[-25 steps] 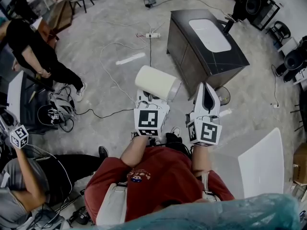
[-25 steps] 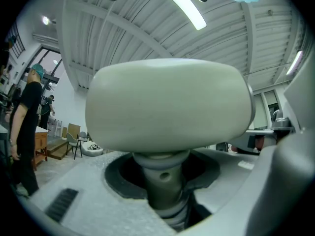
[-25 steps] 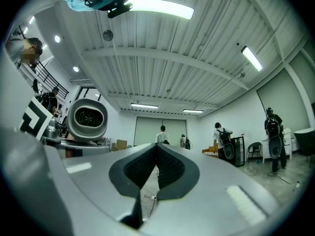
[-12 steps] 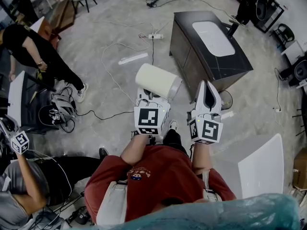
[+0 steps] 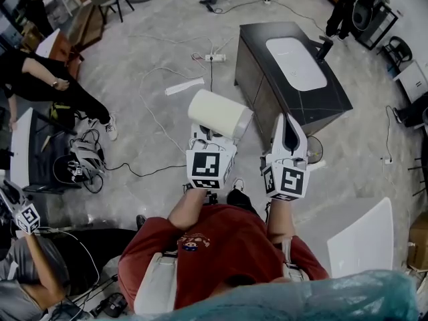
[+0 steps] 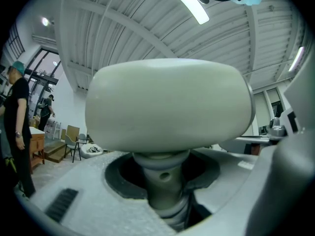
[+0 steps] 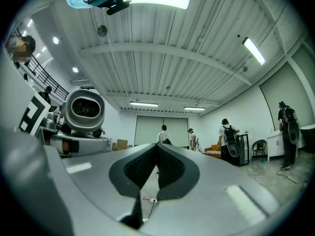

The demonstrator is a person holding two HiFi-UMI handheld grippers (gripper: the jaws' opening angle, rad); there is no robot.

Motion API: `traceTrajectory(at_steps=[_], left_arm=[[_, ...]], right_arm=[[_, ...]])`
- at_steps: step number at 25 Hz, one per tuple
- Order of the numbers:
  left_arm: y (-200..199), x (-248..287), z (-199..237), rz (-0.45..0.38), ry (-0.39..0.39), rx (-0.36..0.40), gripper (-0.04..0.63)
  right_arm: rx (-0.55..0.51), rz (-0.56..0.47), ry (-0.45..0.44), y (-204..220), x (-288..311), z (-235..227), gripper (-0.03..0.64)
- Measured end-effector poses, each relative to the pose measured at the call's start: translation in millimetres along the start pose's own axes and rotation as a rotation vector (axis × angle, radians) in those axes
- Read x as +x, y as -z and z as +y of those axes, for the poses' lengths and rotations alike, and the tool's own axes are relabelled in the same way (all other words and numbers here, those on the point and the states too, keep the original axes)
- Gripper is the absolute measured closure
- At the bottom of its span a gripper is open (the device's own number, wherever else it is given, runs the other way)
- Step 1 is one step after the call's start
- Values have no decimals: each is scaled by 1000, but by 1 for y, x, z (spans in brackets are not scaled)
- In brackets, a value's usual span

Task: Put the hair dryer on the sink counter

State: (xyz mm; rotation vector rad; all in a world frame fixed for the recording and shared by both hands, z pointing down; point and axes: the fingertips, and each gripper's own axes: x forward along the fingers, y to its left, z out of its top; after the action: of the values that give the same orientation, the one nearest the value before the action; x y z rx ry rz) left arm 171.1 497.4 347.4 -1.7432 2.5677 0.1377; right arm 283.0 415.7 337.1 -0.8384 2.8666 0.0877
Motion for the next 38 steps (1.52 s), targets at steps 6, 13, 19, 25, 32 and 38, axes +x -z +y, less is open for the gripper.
traceTrajectory(at_steps=[6,13,19,25,32,38], left_arm=[[-4,53,-8,0,9,4,413],[-5,119,-31,13,40,18,413],[1,177,-50,30,68,37,413],[4,233,-64,29,85,39,413],[14,273,-79,39,103,43,413],[24,300,-67,51,89,38,413]], right_arm=[[4,20,10,6,37,-37,615],[25,30,41,13,73,-94,615],[41,26,65,19,108,-142,615],[42,19,81,23,140,-183,615],[56,32,85,38,164,-219,615],[63,54,77,57,191,-229,615]])
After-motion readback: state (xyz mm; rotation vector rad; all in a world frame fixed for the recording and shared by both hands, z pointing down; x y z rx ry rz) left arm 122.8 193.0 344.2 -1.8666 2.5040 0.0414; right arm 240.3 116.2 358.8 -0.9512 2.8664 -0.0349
